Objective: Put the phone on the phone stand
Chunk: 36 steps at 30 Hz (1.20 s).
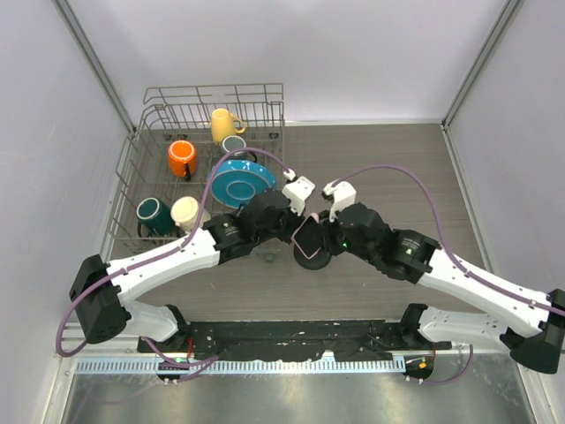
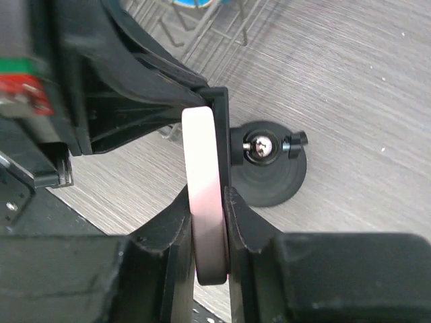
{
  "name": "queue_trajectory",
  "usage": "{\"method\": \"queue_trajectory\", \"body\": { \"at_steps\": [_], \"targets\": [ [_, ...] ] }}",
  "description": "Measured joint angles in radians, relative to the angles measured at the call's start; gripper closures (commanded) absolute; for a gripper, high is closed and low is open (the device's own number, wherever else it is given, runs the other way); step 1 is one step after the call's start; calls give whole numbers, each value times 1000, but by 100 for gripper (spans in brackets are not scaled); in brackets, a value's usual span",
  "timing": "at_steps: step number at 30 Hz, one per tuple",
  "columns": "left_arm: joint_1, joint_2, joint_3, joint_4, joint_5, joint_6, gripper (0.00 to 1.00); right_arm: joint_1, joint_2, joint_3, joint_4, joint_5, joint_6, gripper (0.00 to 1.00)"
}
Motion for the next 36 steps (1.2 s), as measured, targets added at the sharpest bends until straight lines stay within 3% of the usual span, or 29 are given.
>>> {"method": "queue_trajectory", "body": {
  "at_steps": [8, 24, 36],
  "targets": [
    [-12, -8, 0, 47, -18, 6, 100, 24, -102, -76, 25, 115, 164, 100],
    [31, -42, -2, -43, 2, 54, 100, 134, 243, 256, -233, 322, 311, 100],
    [48, 22, 71, -114, 29, 3, 100, 140, 253, 236, -216, 369, 278, 100]
  ]
}}
